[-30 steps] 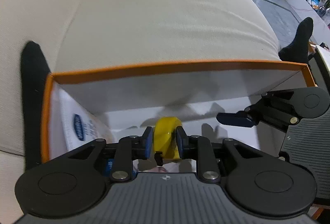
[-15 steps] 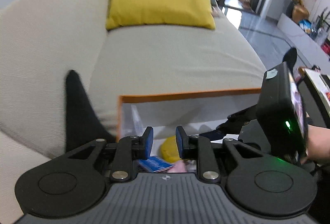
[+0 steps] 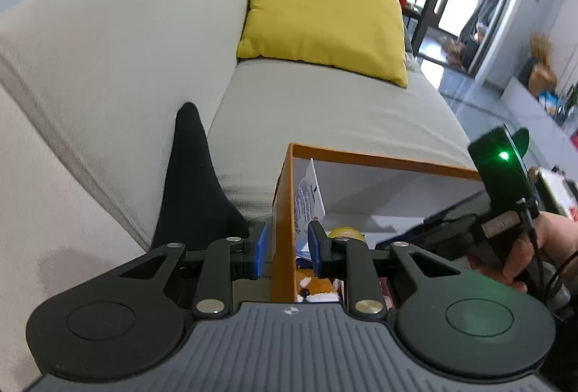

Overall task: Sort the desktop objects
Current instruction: 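Withdraw both tools from the box toward the pink stick and white box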

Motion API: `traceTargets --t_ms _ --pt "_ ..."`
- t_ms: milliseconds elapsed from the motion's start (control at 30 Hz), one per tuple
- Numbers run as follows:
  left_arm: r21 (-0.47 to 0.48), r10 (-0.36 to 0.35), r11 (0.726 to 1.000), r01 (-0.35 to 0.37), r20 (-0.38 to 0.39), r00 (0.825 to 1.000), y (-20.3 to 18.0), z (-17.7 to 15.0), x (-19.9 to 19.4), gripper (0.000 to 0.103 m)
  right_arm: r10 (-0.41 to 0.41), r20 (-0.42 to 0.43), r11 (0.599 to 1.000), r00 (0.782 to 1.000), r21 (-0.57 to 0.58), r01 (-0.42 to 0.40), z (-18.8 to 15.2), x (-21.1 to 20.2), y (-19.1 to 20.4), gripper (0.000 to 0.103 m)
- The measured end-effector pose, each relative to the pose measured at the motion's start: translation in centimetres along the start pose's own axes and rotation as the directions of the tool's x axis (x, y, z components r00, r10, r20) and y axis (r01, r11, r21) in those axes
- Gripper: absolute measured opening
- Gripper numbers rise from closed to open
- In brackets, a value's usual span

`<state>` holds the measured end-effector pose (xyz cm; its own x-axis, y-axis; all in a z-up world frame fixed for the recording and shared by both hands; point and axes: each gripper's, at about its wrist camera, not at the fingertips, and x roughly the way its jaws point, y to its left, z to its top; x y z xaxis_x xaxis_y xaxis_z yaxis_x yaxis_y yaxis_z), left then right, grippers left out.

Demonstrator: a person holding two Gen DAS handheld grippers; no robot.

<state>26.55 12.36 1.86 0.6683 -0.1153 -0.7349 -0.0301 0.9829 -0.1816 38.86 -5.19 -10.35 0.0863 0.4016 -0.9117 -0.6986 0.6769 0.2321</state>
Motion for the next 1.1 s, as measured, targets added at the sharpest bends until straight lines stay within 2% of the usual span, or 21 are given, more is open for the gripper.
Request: traceTargets --t_ms 133,200,333,500,733,933,1100 --pt "-0.050 -0.040 0.998 0.041 0.013 0.999 1.2 -0.6 0.6 0.026 -0.006 -0.020 1.000 1.000 -0.027 0.005 -0.3 0.2 0.1 0.024" --pt "-0.061 -0.040 0.997 0.041 0.020 0.999 1.5 -0.8 0.9 0.026 0.008 -0.021 1.000 1.000 -0.015 -0.008 -0.8 0.1 -0.1 0.023" --pt "-0.094 -0.041 0.995 0.045 0.039 0.998 2.5 -1.3 1.3 0.028 -0.005 0.006 1.000 1.000 0.011 0.005 -0.5 0.9 0.2 0.015" --pt "-0.126 -0.033 0.991 0.038 0.042 0.999 3.6 -1.6 1.4 0.029 0.007 0.020 1.000 1.000 -0.021 -0.007 -0.1 1.2 1.0 0.015" --pt "-0.126 -0.059 0.990 0.064 0.047 0.997 3.8 -2.0 1.4 0.029 -0.032 0.059 0.989 0.998 -0.144 0.041 0.5 0.9 1.7 0.015" --pt "-0.135 -0.053 0.989 0.060 0.049 0.997 4.1 -2.1 1.3 0.029 -0.046 0.045 0.990 0.998 -0.129 0.051 0.7 1.1 1.6 0.015" --pt "-0.090 -0.063 0.994 0.068 0.059 0.996 3.2 -1.9 0.2 0.029 -0.090 0.081 0.987 0.993 -0.127 0.100 -0.7 -1.2 1.8 0.016"
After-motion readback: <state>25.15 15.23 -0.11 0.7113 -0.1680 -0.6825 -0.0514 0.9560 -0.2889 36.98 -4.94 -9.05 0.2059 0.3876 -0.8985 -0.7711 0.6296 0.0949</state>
